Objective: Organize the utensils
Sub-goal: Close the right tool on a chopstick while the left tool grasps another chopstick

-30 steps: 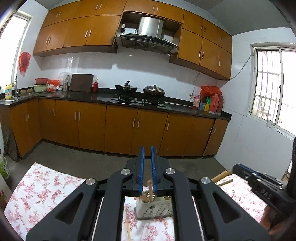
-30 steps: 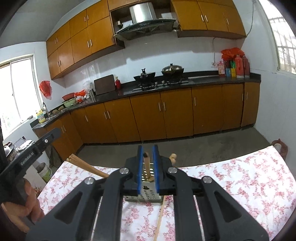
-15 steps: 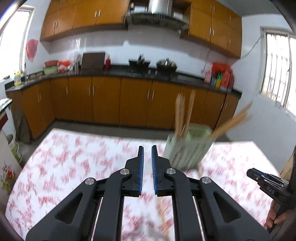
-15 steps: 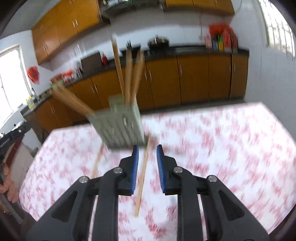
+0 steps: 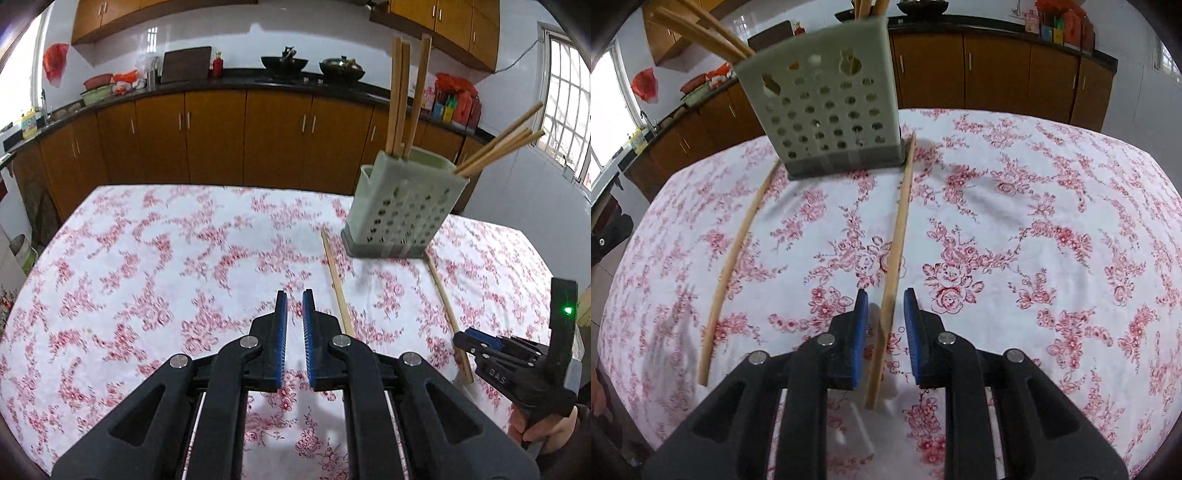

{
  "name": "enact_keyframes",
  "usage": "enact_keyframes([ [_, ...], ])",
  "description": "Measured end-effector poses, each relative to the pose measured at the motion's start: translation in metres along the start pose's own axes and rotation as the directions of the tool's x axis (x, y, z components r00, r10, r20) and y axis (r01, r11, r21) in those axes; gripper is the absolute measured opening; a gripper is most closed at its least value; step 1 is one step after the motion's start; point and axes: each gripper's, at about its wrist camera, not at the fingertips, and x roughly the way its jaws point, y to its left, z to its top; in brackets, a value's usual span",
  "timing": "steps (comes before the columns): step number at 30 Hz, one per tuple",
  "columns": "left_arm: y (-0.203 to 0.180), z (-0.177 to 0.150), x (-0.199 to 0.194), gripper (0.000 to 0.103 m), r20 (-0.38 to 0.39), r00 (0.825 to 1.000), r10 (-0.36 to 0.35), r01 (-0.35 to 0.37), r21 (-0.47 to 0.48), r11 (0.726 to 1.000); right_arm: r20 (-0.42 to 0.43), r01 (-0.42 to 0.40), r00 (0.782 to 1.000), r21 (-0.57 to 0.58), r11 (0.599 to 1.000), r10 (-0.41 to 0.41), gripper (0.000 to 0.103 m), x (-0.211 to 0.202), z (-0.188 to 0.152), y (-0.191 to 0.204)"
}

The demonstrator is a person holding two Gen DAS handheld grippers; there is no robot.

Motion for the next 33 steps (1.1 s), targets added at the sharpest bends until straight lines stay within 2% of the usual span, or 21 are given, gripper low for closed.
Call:
enact_keyframes([
  [1, -0.001, -0.002, 0.003, 0.009, -0.009, 1.0, -0.003, 0.003, 0.001, 1.0, 0.006, 0.013, 1.0, -0.008, 1.0, -0.013, 0.018, 0.0, 0.0, 0.0],
  [2, -0.002, -0.004, 0.005, 0.009, -0.014, 1.0, -0.006, 0.006, 0.001, 1.0, 0.012, 0.035, 0.999, -0.014, 0.999, -0.034, 0.01, 0.0, -0.001, 0.0],
  [3, -0.004, -0.005, 0.006, 0.009, -0.021, 1.0, -0.01, 0.01, 0.002, 1.0, 0.015, 0.035, 0.999, -0.007, 0.999, -0.034, 0.009, 0.0, 0.002, -0.001],
  [5, -0.007, -0.008, 0.01, 0.009, -0.036, 0.999, -0.021, 0.021, 0.0, 1.0, 0.015, 0.029, 0.999, 0.023, 0.999, -0.03, 0.008, -0.001, 0.003, -0.008],
  [9, -0.014, -0.013, 0.015, 0.009, -0.059, 0.997, -0.057, 0.057, -0.009, 0.998, 0.025, 0.08, 0.996, 0.108, 0.991, -0.083, 0.008, -0.002, 0.007, -0.038],
  [13, -0.025, -0.021, 0.022, 0.01, -0.087, 0.992, -0.093, 0.093, 0.0, 0.996, 0.019, 0.163, 0.985, 0.245, 0.956, -0.173, 0.008, -0.006, 0.008, -0.081],
  [15, -0.032, -0.025, 0.026, 0.01, -0.101, 0.99, -0.101, 0.103, 0.012, 0.995, 0.016, 0.165, 0.984, 0.265, 0.95, -0.176, 0.008, -0.008, 0.006, -0.091],
  [23, -0.056, -0.041, 0.044, 0.01, -0.158, 0.983, -0.092, 0.102, 0.057, 0.993, 0.023, 0.16, 0.985, 0.227, 0.961, -0.169, 0.008, -0.008, 0.001, -0.087],
  [27, -0.063, -0.048, 0.053, 0.01, -0.183, 0.981, -0.056, 0.073, 0.083, 0.994, 0.022, 0.154, 0.986, 0.217, 0.964, -0.163, 0.008, -0.007, -0.001, -0.082],
  [29, -0.065, -0.05, 0.052, 0.01, -0.169, 0.985, -0.033, 0.05, 0.098, 0.994, 0.021, 0.15, 0.987, 0.214, 0.965, -0.158, 0.008, -0.007, 0.0, -0.08],
  [33, -0.06, -0.052, 0.056, 0.009, -0.18, 0.984, -0.014, 0.029, 0.084, 0.996, 0.019, 0.136, 0.99, 0.203, 0.97, -0.143, 0.008, -0.007, -0.001, -0.073],
])
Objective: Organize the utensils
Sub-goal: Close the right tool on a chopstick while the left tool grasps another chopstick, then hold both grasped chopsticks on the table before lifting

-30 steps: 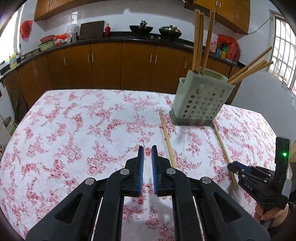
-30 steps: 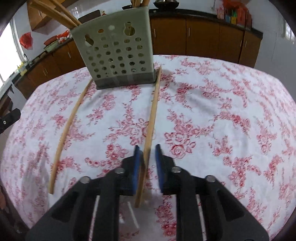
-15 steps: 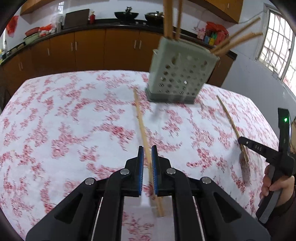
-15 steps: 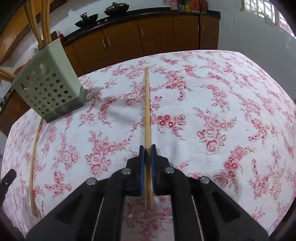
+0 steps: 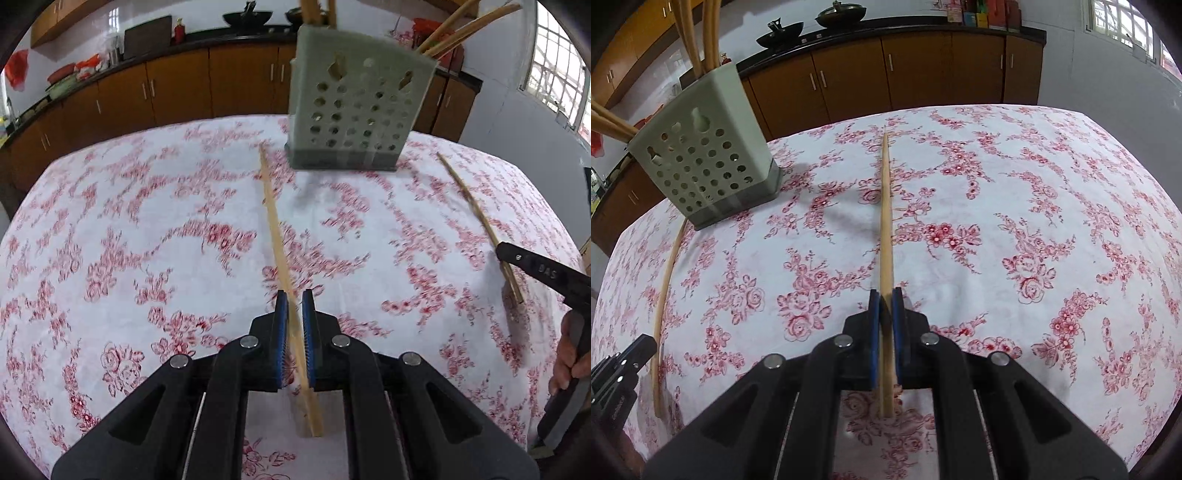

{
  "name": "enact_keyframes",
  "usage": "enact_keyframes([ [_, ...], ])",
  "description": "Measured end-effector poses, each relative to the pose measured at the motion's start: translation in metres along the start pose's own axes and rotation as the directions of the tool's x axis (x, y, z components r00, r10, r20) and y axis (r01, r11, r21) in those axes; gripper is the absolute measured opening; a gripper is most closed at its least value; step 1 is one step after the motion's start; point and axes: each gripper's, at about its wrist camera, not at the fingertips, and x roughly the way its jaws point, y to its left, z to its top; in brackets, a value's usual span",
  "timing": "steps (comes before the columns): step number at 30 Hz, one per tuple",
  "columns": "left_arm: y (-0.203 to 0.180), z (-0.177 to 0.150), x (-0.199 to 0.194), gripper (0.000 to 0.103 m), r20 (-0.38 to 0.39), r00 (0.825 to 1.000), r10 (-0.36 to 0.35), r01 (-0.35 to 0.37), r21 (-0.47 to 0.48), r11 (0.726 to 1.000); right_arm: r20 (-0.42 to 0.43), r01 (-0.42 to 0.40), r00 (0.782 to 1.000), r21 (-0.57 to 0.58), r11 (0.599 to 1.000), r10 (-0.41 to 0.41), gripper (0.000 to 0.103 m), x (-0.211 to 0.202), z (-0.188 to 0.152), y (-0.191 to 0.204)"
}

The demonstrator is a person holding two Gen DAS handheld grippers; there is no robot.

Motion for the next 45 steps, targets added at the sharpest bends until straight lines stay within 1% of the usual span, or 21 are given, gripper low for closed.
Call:
enact_keyframes([
  [1, 0.003, -0.001, 0.0, 0.009, 0.006, 1.0, -0.013, 0.014, -0.013, 1.0, -0.001, -0.004, 1.0, -0.005, 1.0, 0.004, 0.008, 0.0, 0.0, 0.002],
  [6, 0.018, 0.004, 0.0, 0.008, 0.011, 1.0, -0.004, 0.004, -0.023, 1.0, -0.002, -0.023, 1.0, -0.038, 0.999, 0.023, 0.008, 0.0, -0.002, 0.014],
  [11, 0.056, 0.016, 0.008, 0.008, 0.024, 0.999, 0.028, -0.026, -0.091, 0.995, 0.0, -0.038, 0.999, -0.056, 0.998, 0.038, 0.008, 0.003, -0.001, 0.021],
  [15, 0.07, 0.023, 0.013, 0.008, 0.028, 1.0, 0.005, -0.002, -0.108, 0.994, 0.007, -0.039, 0.999, -0.074, 0.997, 0.039, 0.008, 0.005, -0.001, 0.026],
  [23, 0.069, 0.023, 0.013, 0.009, 0.03, 1.0, 0.009, -0.006, -0.099, 0.995, 0.042, -0.012, 0.999, -0.124, 0.992, 0.018, 0.008, 0.004, -0.005, 0.031],
  [45, 0.07, 0.026, 0.017, 0.009, 0.024, 0.999, 0.035, -0.033, -0.074, 0.997, 0.041, -0.038, 0.998, -0.104, 0.994, 0.043, 0.008, 0.003, -0.005, 0.026],
])
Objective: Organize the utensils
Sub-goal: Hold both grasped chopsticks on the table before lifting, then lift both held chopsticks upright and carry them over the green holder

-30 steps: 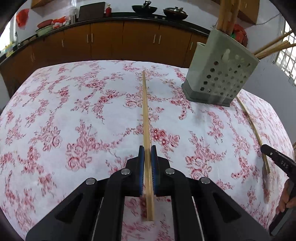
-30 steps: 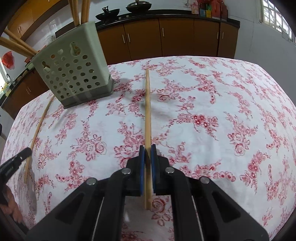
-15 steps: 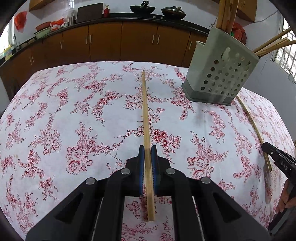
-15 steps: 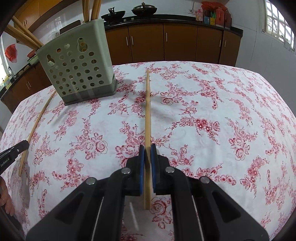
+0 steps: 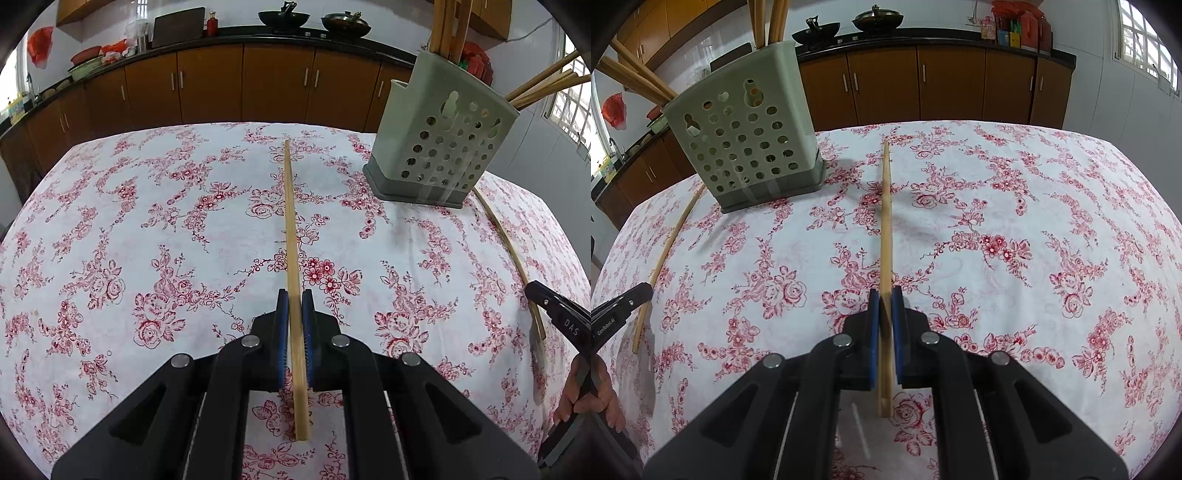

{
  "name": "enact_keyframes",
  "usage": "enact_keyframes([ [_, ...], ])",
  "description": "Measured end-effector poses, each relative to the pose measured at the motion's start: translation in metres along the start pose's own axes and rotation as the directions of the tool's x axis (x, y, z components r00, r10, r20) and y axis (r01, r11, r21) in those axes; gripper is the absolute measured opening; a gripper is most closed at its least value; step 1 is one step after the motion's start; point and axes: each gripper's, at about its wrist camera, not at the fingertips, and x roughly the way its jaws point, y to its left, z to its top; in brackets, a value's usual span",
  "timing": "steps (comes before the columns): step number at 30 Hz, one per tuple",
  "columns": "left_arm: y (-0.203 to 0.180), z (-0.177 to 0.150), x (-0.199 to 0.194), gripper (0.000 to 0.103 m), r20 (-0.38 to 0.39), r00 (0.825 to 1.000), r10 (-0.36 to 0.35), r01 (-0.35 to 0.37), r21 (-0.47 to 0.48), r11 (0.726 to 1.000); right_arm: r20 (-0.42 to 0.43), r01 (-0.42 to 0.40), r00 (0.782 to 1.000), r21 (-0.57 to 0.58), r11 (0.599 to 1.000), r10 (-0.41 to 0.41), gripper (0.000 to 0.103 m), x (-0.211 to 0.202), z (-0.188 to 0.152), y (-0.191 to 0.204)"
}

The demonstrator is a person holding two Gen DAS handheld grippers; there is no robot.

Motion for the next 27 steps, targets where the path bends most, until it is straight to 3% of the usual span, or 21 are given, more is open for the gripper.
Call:
enact_keyframes([
  [19, -0.007, -0.016, -0.014, 0.009, -0.004, 1.0, 0.024, -0.023, 0.035, 0.999, -0.006, 0.018, 1.0, -0.034, 0.999, -0.018, 0.008, -0.01, -0.01, 0.005],
  [27, -0.008, -0.017, -0.018, 0.008, -0.024, 0.999, 0.023, -0.022, 0.052, 0.998, 0.008, -0.015, 1.0, -0.01, 1.0, 0.015, 0.008, -0.021, -0.005, 0.0],
])
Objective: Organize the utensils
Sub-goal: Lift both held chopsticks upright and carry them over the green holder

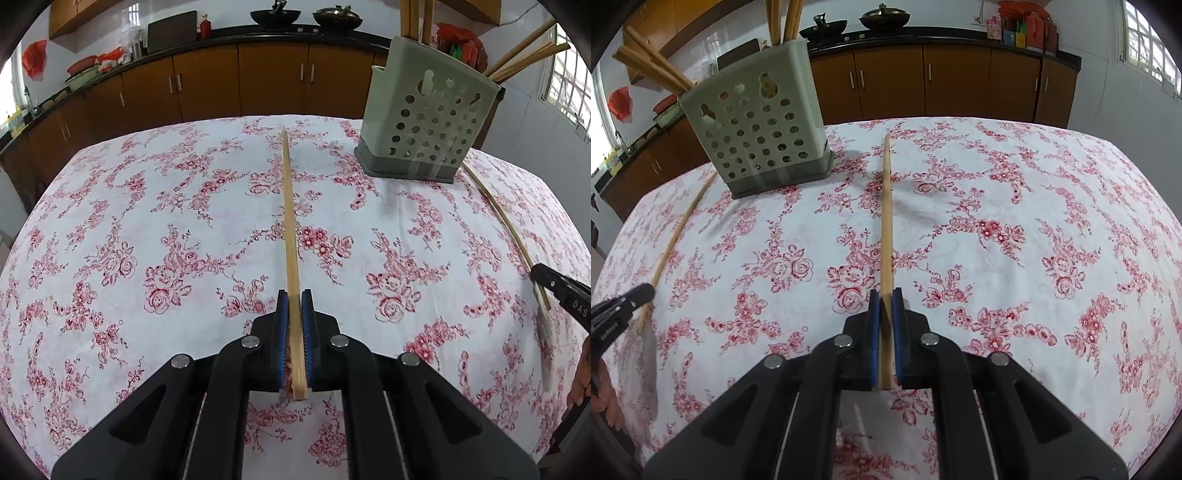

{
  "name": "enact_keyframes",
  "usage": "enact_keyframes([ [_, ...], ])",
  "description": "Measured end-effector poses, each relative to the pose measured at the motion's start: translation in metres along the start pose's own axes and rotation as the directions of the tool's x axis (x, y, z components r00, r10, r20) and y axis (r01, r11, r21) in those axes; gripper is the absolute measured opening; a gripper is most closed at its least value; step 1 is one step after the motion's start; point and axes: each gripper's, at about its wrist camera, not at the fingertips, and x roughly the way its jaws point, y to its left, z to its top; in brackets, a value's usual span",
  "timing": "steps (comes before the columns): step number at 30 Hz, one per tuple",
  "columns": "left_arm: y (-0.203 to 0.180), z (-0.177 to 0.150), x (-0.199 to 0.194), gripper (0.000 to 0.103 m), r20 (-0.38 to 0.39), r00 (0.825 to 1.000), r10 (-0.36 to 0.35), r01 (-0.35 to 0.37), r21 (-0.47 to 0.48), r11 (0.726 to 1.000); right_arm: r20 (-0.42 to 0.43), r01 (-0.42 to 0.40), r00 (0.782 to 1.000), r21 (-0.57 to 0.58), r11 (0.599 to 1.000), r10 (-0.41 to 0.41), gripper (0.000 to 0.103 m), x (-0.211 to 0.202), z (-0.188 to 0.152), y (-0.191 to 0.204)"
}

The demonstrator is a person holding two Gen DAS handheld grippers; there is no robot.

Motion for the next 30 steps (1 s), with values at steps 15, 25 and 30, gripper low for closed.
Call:
enact_keyframes([
  [15, 0.014, 0.031, -0.069, 0.008, 0.177, 0.983, -0.04, 0.045, -0.025, 0.999, 0.235, 0.004, 0.972, 0.007, 1.0, -0.006, 0.008, -0.076, 0.04, -0.014],
  [25, 0.017, 0.061, -0.114, 0.008, 0.328, 0.942, -0.076, 0.094, -0.039, 0.995, 0.353, -0.005, 0.936, 0.023, 1.0, -0.003, 0.008, -0.112, 0.069, -0.019],
  [30, 0.012, 0.073, -0.125, 0.008, 0.364, 0.929, -0.073, 0.087, -0.021, 0.996, 0.37, -0.022, 0.929, 0.036, 0.999, 0.007, 0.008, -0.117, 0.077, -0.019],
])
